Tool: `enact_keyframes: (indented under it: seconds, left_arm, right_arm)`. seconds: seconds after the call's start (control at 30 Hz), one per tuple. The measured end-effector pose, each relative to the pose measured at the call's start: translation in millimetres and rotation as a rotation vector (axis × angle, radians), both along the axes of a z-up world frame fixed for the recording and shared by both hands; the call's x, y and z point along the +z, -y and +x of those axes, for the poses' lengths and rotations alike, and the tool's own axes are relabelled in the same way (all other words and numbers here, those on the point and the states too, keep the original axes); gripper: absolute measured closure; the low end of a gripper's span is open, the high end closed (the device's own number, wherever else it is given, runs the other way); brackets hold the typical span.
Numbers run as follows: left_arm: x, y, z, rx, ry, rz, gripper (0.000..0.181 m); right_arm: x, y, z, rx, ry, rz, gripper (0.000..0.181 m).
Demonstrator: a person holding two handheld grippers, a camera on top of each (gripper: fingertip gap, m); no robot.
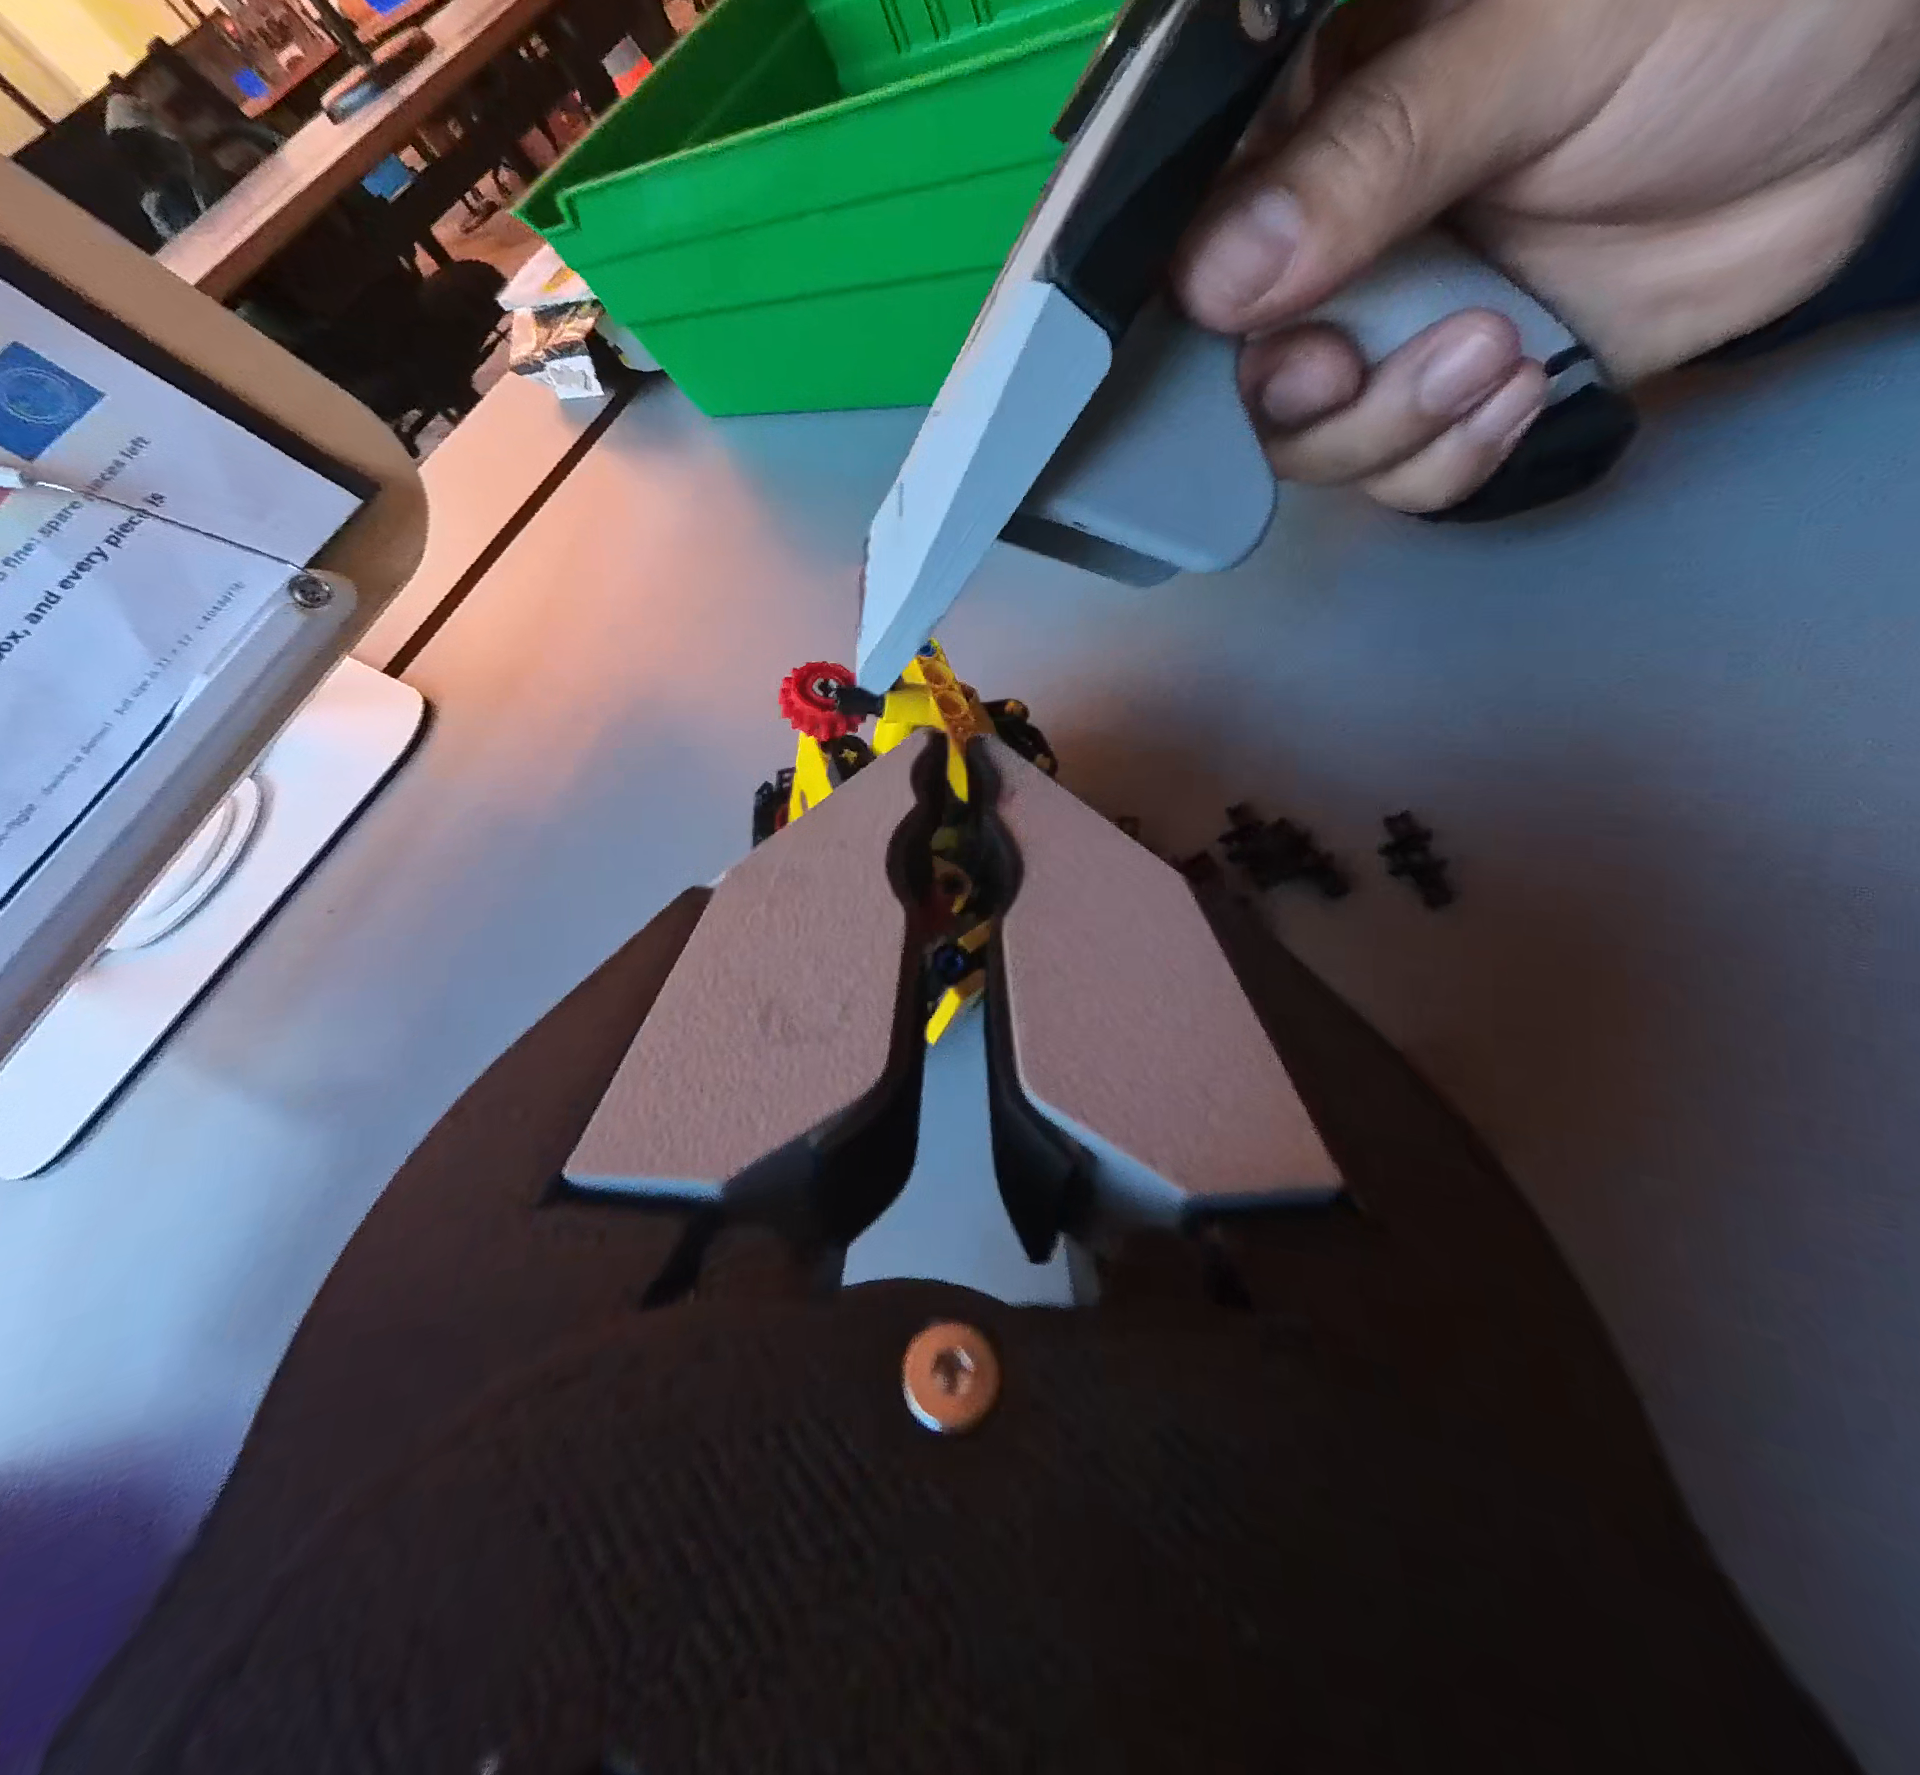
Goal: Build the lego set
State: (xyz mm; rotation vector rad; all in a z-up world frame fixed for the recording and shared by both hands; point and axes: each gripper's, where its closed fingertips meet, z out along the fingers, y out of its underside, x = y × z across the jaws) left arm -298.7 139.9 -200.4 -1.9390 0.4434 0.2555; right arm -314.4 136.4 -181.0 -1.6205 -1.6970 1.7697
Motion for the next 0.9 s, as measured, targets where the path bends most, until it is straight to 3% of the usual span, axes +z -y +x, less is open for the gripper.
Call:
enact_keyframes:
  seconds: [0.1, 0.17, 0.33, 0.6, 0.8, 0.9]
  left_arm:
    - [7.4, 3.8, -1.4, -0.001, 0.003, 0.03, 0.181]
    - [13.4, 3.3, -8.0, 0.029, -0.022, 0.061, 0.172]
    - [6.0, 0.9, -6.9, 0.026, -0.044, 0.034, 0.165]
    - [5.0, 3.6, -6.8, -0.017, -0.005, 0.019, 0.169]
    - [5.4, 9.7, -9.4, -0.135, -0.181, 0.039, 0.169]
    - [5.7, 10.7, -17.9, -0.095, -0.257, 0.037, 0.168]
  right_arm:
    - [0.6, -1.4, 1.1, 0.007, -0.008, 0.012, 0.181]
    - [0.3, 0.9, 1.8, 0.024, -0.013, 0.014, 0.181]
    - [-0.6, 7.6, 2.5, 0.051, -0.019, 0.035, 0.181]
    - [-4.7, 17.8, 7.6, 0.099, -0.049, 0.217, 0.181]
    - [-7.1, 8.5, 6.5, 0.066, -0.078, 0.344, 0.177]
    - [-12.5, 7.3, 4.7, 0.057, -0.079, 0.392, 0.176]
